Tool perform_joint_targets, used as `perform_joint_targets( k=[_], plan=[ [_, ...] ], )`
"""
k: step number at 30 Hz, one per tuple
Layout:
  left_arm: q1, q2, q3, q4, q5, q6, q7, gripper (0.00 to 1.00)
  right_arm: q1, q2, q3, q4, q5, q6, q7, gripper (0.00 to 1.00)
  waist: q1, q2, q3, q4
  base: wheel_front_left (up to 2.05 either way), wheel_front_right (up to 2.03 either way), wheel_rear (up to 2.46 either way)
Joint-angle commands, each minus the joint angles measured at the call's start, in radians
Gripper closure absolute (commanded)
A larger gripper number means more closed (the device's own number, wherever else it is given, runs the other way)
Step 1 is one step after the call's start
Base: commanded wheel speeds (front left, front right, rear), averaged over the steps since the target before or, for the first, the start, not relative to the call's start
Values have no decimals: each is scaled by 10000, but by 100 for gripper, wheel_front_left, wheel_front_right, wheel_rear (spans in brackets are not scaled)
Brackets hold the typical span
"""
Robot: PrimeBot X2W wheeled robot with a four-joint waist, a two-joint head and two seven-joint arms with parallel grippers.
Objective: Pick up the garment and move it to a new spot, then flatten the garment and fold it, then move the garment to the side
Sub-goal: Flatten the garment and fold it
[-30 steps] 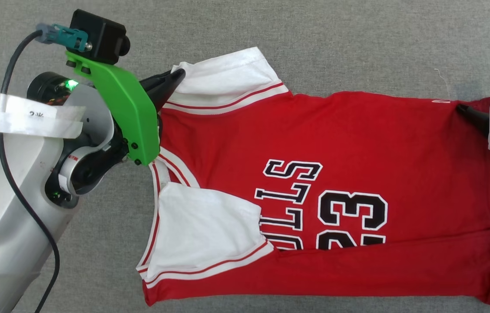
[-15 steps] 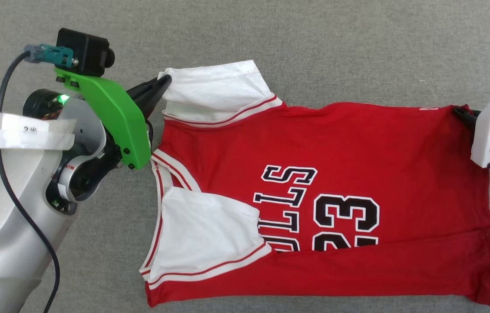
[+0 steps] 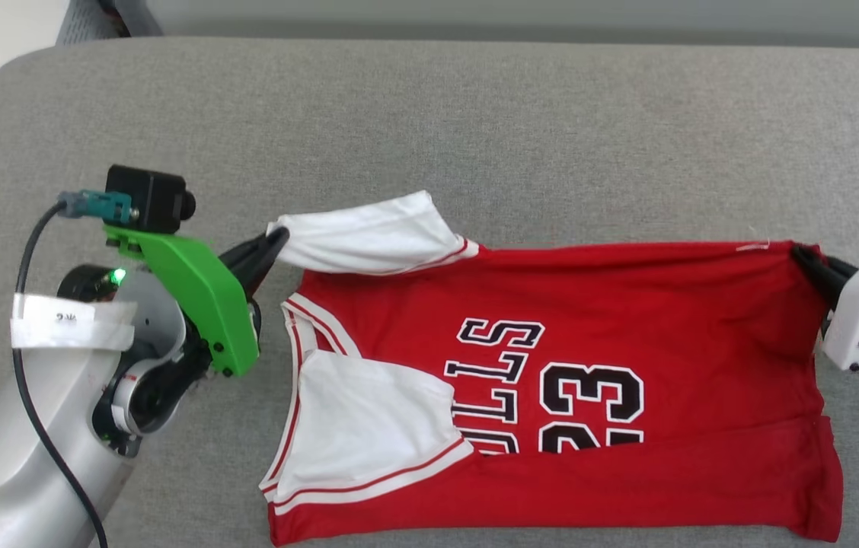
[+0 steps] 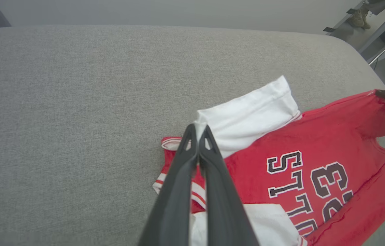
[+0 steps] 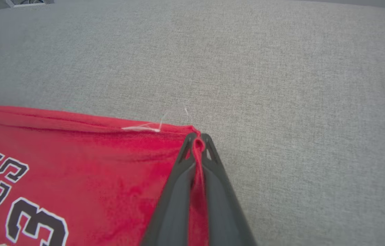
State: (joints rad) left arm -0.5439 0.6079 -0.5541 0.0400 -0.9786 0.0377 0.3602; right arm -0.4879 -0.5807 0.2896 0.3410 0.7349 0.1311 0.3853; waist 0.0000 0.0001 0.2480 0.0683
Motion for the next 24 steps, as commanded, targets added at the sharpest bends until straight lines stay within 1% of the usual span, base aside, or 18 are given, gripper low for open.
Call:
perform_joint_targets(
  k=[1,5,10,15,19,24],
  plan=[
    [401,82,10,-78,-164,104,-54,100,357,-7,64,-27,144,-4,-183,100,0,-1,-469,46,0,0,0],
    [1056,158,-72,-312,-222,359,-95,100,1191,-62,181,-95,489,-4,-710,100,0,-1,-753,139,0,0,0],
    [1984,214,-3,-378,-585,645,-195,100,2046,-47,228,-278,917,-4,-1298,100,0,-1,-1104,189,0,0,0],
    [2963,391,-5,-412,-864,802,-283,100,2699,-61,344,-546,1166,-4,-1595,100,0,-1,-1370,168,0,0,0],
    [3661,450,-73,-456,-930,943,-454,100,3096,-305,572,-944,1181,-4,-1790,100,0,-1,-1479,149,0,0,0],
    [4138,557,-366,-420,-827,1001,-360,100,3527,-640,860,-1211,1096,-4,-1834,100,0,-1,-1484,175,0,0,0]
  ],
)
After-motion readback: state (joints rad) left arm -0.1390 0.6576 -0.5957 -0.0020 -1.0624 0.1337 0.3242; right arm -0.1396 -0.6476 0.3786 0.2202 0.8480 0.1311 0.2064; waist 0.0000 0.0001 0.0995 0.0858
